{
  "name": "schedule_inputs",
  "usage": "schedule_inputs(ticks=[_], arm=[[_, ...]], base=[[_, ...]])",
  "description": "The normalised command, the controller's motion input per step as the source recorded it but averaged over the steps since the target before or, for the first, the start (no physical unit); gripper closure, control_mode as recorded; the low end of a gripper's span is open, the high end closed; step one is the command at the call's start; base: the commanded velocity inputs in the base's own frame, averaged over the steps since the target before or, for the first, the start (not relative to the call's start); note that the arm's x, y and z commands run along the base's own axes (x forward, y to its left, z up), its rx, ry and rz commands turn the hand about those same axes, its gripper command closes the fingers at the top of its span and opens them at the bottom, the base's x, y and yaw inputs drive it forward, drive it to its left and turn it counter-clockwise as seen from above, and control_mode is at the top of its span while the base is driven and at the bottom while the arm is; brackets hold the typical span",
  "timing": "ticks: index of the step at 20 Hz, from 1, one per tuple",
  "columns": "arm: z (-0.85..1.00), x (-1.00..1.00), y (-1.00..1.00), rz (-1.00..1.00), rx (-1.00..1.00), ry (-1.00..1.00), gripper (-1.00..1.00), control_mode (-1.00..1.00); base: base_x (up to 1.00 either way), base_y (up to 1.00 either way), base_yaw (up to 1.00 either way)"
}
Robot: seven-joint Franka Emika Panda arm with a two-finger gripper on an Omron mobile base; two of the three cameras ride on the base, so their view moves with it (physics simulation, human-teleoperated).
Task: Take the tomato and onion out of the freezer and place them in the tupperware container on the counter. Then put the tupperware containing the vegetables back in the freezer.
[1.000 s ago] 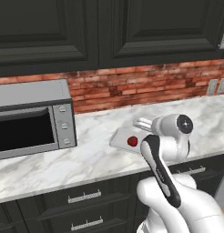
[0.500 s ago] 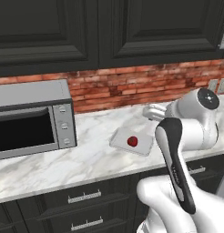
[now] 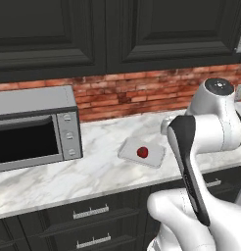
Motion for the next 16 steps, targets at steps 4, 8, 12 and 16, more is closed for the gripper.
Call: schedule_inputs(ticks=[4,8,12,16], arm=[[-0.45,-0.27,-0.22,0.0,0.0,0.33,-1.0,-1.0],[-0.05,-0.14,-0.06,0.0,0.03,0.07,-1.0,1.0],[0.0,0.0,0.0,0.0,0.0,0.0,-1.0,1.0],[0.0,0.0,0.0,0.0,0.0,0.0,-1.0,1.0]], base=[[0.0,0.0,0.0],[-0.69,0.02,0.0],[-1.0,0.48,-0.05],[-1.0,0.96,-0.02]])
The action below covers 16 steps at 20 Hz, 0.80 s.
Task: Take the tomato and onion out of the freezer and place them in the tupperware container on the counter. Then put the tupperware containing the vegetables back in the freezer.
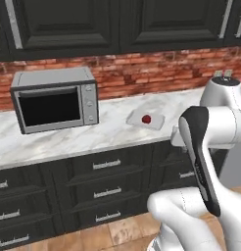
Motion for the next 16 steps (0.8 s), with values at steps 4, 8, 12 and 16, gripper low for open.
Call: schedule_inputs(ticks=[4,8,12,16], arm=[[0.0,0.0,0.0,0.0,0.0,0.0,-1.0,1.0],[0.0,0.0,0.0,0.0,0.0,0.0,-1.0,1.0],[0.0,0.0,0.0,0.0,0.0,0.0,-1.0,1.0],[0.0,0.0,0.0,0.0,0.0,0.0,-1.0,1.0]], base=[[-1.0,1.0,0.02],[-0.56,1.0,0.0],[-0.06,1.0,0.0],[0.0,1.0,0.0]])
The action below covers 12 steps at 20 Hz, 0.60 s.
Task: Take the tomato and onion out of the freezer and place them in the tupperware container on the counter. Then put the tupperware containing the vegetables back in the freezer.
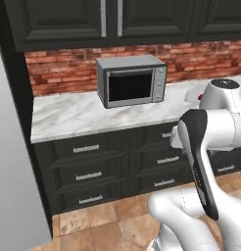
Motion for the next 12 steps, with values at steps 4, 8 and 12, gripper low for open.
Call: schedule_inputs(ticks=[4,8,12], arm=[[0.0,0.0,0.0,0.0,0.0,0.0,-1.0,1.0],[0.0,0.0,0.0,0.0,0.0,0.0,-1.0,1.0],[0.0,0.0,0.0,0.0,0.0,0.0,-1.0,1.0]], base=[[0.0,1.0,0.0],[0.04,1.0,-0.01],[0.08,1.0,0.0]])
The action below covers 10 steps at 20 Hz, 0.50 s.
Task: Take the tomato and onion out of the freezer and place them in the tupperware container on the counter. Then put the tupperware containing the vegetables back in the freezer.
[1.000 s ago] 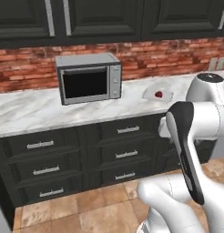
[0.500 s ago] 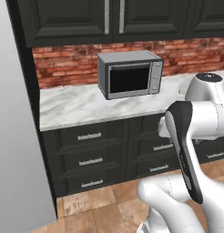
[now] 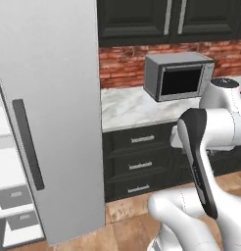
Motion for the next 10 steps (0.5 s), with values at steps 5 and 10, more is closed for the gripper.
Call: schedule_inputs(ticks=[5,10], arm=[[0.0,0.0,0.0,0.0,0.0,0.0,-1.0,1.0],[0.0,0.0,0.0,0.0,0.0,0.0,-1.0,1.0]], base=[[0.16,1.0,0.0],[0.39,1.0,0.0]])
